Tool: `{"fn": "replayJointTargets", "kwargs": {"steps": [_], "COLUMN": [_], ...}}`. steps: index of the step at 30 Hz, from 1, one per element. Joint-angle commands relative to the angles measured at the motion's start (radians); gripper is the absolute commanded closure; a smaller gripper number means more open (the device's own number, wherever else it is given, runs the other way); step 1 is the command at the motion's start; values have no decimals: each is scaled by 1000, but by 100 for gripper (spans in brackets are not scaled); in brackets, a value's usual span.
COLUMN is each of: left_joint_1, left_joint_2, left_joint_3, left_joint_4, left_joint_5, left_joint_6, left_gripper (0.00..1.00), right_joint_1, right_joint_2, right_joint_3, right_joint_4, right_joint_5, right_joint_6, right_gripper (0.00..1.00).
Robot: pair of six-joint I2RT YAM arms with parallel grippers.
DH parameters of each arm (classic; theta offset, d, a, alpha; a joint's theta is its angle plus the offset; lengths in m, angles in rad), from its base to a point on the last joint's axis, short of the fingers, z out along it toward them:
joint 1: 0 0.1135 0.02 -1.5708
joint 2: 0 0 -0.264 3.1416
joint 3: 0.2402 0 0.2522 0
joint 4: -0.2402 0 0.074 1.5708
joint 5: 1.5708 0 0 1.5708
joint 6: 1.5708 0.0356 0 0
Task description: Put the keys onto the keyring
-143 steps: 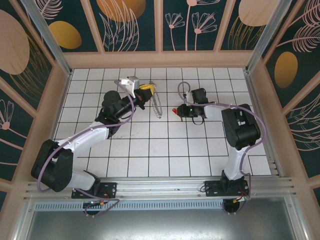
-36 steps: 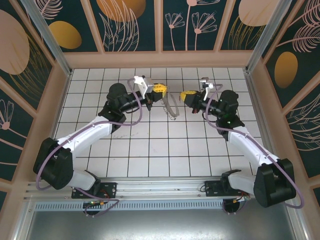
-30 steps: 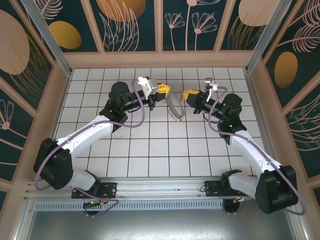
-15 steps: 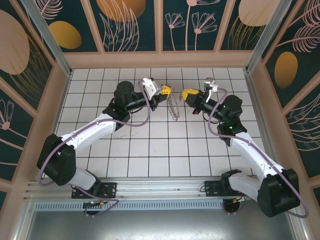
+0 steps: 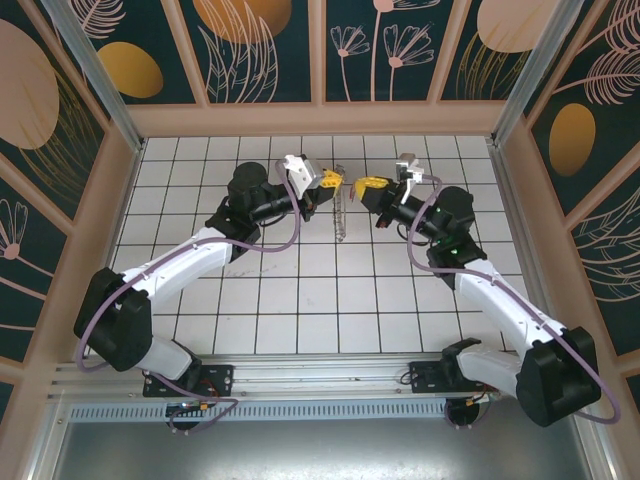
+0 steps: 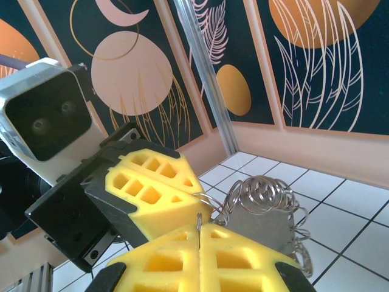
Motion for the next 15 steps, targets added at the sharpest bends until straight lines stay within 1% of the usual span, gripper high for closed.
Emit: {"fn": "replayJointTargets", "kwargs": {"steps": [1,15], "left_joint_1": [-7,-8], "left_joint_2": [-9,-2], "left_joint_3": [2,3], "left_joint_4": [51,57], "left_joint_5": [5,13], "left_joint_6": [-16,-19], "left_gripper": [100,100], "right_joint_1": [16,40], "right_joint_2": [13,44], "right_joint_3": [43,81], "right_joint_4": [18,11], "right_joint_5": [11,11], "right_joint_6": [-26,-43], "right_gripper": [100,100]}}
